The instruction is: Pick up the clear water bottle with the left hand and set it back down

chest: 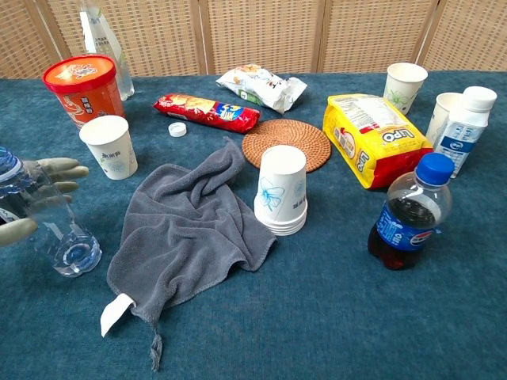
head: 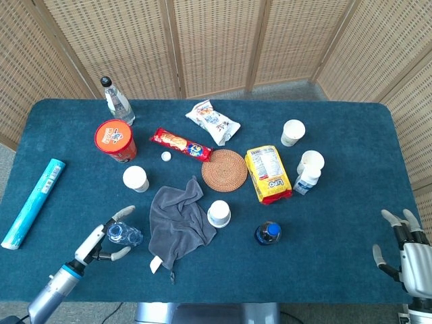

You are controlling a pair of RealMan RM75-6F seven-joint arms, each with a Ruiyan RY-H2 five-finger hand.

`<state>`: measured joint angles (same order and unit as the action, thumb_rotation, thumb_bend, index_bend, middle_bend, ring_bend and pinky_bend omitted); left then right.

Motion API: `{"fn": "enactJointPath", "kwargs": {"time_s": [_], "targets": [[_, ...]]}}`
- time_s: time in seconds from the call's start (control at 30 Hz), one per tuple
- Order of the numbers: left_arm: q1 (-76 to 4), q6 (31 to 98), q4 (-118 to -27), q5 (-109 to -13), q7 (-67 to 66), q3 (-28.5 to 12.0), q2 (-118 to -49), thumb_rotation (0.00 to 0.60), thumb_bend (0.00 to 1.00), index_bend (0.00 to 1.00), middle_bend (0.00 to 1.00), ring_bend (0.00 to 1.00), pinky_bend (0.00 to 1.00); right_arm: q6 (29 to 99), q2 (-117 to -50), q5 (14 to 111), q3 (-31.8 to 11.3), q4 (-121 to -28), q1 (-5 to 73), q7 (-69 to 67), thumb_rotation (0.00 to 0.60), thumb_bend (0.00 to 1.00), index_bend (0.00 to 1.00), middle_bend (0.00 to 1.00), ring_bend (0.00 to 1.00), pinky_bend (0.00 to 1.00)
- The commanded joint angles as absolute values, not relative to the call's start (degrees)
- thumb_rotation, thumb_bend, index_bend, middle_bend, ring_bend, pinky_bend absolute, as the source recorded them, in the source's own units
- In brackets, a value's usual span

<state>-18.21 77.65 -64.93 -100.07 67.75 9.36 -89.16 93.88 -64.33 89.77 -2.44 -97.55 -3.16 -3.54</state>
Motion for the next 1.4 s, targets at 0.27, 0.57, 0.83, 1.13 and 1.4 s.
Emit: {"fn": "enactJointPath", "kwargs": {"time_s": [0.27,0.57,0.83,1.13,1.4], "targets": [[-18.82,76.61,-63.5,-98.22,63.27,8.34,-91.62,0.6,0.52,0.35,0.3,0.29,0.34,94.4,-63.83,89.86,-2.31,-97.3,-3.71,-5.31,0.6,0.45,0.13,0.24,0.01,0.23],[-19.87,76.8,-70.51,-97.56,57.01,7.75,-85.73,0.6,0.51,0.34,0.31,0.31,0.38,94.03,-63.86,89.71,-2.36,-97.02,-3.69,-5.64,0.6,0.45,0.13,0.24,0.01,0.23],[-20.28,74.18,-86.67,-92.7,43.95,6.41,-73.41,0.6,0.51,0.34,0.32,0.31,0.43,92.85,-64.59,89.31,-2.47,-96.33,-3.16,-5.98,0.6,0.45,0.13,0.24,0.01,0.23],[-19.58,70.7,-95.16,-84.18,39.44,3.86,-65.88,0.6,0.5,0.34,0.32,0.31,0.43,91.67,-64.83,88.88,-2.79,-95.83,-2.43,-6.26,0.6,0.45,0.13,0.24,0.01,0.23],[-21.14,64.94,-99.26,-76.64,34.14,0.99,-60.47,0.6,0.5,0.34,0.32,0.32,0.44,90.53,-65.11,88.14,-2.89,-95.41,-1.97,-6.53,0.6,0.44,0.13,0.24,0.01,0.23]]}}
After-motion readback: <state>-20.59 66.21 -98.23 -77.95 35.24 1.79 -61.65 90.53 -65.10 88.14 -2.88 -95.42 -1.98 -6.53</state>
